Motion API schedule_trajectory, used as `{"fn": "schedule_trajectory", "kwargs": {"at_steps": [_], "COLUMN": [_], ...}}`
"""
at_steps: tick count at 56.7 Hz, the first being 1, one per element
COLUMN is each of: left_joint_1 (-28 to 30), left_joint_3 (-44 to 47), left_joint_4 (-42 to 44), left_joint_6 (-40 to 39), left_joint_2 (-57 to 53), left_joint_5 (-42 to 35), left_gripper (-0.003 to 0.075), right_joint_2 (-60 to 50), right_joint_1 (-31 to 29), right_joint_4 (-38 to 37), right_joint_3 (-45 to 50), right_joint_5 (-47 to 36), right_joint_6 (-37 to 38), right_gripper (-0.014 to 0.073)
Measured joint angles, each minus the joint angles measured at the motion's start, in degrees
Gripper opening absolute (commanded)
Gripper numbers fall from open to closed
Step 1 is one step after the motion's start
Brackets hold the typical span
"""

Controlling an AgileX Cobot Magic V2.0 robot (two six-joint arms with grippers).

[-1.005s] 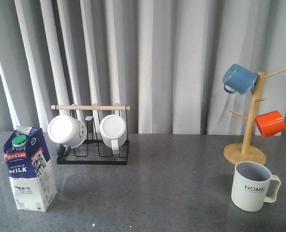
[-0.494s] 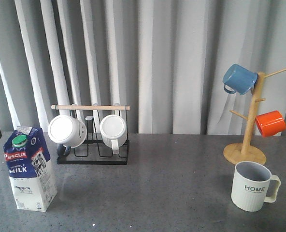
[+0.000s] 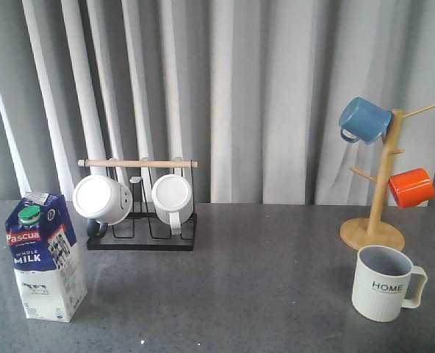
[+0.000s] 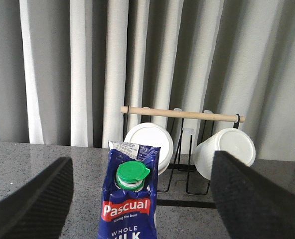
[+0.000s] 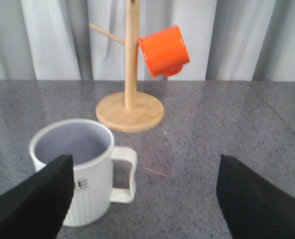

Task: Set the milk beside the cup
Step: 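Lower the right gripper around the white HOME mug's handle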

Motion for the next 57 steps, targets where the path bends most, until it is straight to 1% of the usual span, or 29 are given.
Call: {"fn": "schedule_trajectory", "kwargs": {"at_steps": [11,21,28,42,50,57], "left_joint_1": [0.0,0.0,0.0,0.0,0.0,0.0], "left_joint_3": [0.0,0.0,0.0,0.0,0.0,0.0], "left_joint_4": [0.0,0.0,0.1,0.1,0.1,0.1], "left_joint_6": [0.0,0.0,0.0,0.0,0.0,0.0], "left_joint_2": [0.0,0.0,0.0,0.0,0.0,0.0], "left_joint_5": [0.0,0.0,0.0,0.0,0.0,0.0], "left_gripper": [0.0533,0.0533,0.0533,0.0533,0.0533,0.0533], "right_joint_2": [10.7,20.0,24.5,28.8,30.8,32.5], "right_joint_1": [0.0,0.0,-0.4,-5.0,-5.6,-5.6], "right_joint_4": [0.0,-0.7,-1.0,-4.2,-8.8,-9.6], "right_joint_3": [7.3,7.8,6.5,3.1,1.2,-0.5], "right_joint_5": [-19.7,-30.7,-33.2,-34.3,-34.4,-34.4], "right_joint_6": [-1.4,-4.0,-4.3,-2.6,-0.3,0.5], "right_gripper": [0.0561,0.0561,0.0561,0.0561,0.0561,0.0561]}}
